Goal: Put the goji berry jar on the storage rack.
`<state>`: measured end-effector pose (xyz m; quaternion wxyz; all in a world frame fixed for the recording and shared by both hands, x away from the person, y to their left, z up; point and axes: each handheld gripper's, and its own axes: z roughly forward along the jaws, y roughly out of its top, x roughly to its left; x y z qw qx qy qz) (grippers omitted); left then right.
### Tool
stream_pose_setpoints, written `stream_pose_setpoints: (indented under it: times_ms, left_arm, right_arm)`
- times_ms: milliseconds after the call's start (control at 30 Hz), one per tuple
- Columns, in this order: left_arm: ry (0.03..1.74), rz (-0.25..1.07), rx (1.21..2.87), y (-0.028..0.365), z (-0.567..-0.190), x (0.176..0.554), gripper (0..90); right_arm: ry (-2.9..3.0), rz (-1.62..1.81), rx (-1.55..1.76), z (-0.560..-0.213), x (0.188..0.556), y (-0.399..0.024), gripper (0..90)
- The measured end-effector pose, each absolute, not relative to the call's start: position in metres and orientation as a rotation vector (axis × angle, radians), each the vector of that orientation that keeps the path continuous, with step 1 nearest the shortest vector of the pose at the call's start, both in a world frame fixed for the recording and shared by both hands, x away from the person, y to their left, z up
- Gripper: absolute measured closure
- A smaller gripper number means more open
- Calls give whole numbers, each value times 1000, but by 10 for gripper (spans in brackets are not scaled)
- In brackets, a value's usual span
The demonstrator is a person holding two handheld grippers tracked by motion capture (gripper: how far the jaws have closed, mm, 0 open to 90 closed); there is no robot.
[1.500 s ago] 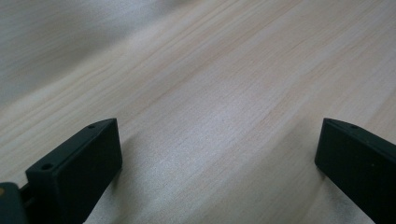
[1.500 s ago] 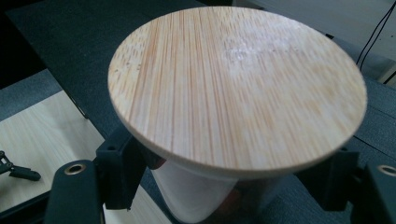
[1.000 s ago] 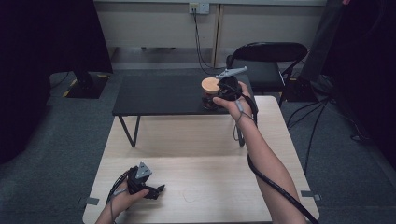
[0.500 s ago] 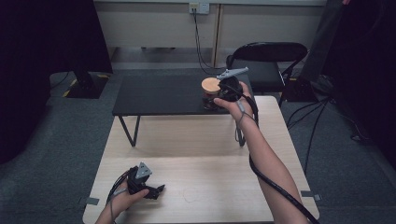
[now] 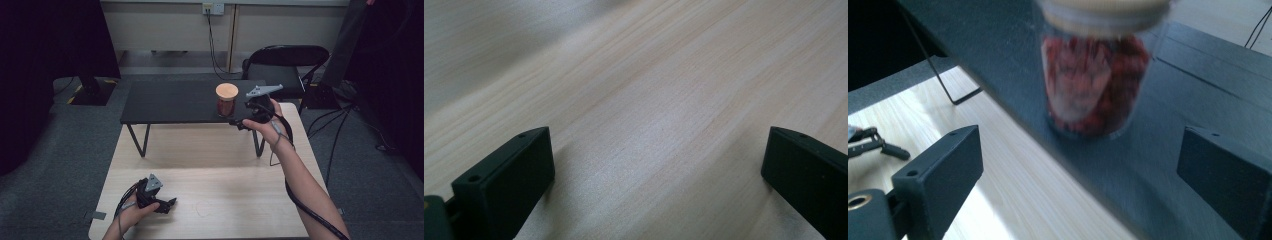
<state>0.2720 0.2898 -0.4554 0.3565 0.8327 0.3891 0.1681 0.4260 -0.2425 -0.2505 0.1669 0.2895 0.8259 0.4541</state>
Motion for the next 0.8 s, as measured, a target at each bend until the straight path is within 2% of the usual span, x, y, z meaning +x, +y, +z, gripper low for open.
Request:
stream_pose_setpoints:
  times_ms: [333,800]
  left_arm:
    - [1003,434,2152,290,-455,272,0]
    - [1001,436,2157,290,-455,272,0]
  right_arm:
    - [2373,1355,817,-277,389,-273,6]
    - [2409,1378,809,-327,345,-295,1]
